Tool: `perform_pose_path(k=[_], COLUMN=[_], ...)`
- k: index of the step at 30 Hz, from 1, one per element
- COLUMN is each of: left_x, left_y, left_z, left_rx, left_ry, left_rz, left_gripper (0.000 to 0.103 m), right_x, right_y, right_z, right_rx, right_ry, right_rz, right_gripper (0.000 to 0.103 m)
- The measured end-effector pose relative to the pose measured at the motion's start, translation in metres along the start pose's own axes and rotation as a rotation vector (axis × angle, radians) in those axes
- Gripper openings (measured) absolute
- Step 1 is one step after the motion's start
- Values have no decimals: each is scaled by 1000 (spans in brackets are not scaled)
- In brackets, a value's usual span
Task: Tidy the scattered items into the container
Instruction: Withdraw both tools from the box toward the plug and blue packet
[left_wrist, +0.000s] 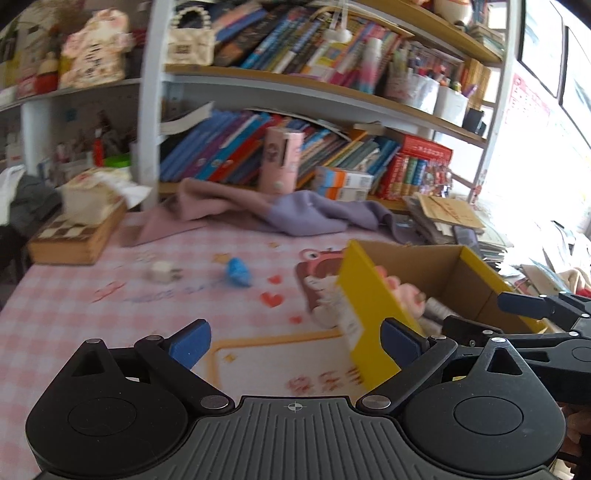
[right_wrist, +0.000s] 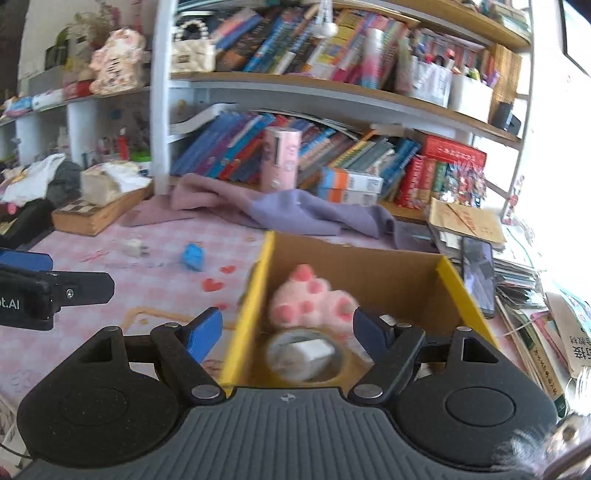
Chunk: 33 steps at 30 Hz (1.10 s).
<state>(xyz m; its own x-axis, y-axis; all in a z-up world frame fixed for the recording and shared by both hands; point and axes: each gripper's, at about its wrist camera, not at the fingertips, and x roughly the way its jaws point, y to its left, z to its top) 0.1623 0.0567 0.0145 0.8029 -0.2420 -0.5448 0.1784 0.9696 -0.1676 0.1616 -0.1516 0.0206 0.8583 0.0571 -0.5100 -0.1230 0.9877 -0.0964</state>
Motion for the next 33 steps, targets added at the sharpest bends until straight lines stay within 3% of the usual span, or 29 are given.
perform_pose_path(k=[8, 15, 24, 33], left_x=[-43, -72, -82, -55], left_y=[61, 96, 126, 135], left_z=[-30, -53, -58, -47], left_rx=[-70, -36, -76, -87], left_ry=[29, 69, 75, 94], left_rz=[36, 73, 79, 101], left_gripper=[100, 100, 100, 100], right_x=[-26, -41, -40, -4], right_y=[82, 135, 170, 173], right_z=[-23, -40, -31, -19], right_rx=[-84, -74, -125, -146], right_ry=[47, 80, 103, 142], right_rz=[37, 50, 74, 101], right_gripper=[77, 79, 79, 79])
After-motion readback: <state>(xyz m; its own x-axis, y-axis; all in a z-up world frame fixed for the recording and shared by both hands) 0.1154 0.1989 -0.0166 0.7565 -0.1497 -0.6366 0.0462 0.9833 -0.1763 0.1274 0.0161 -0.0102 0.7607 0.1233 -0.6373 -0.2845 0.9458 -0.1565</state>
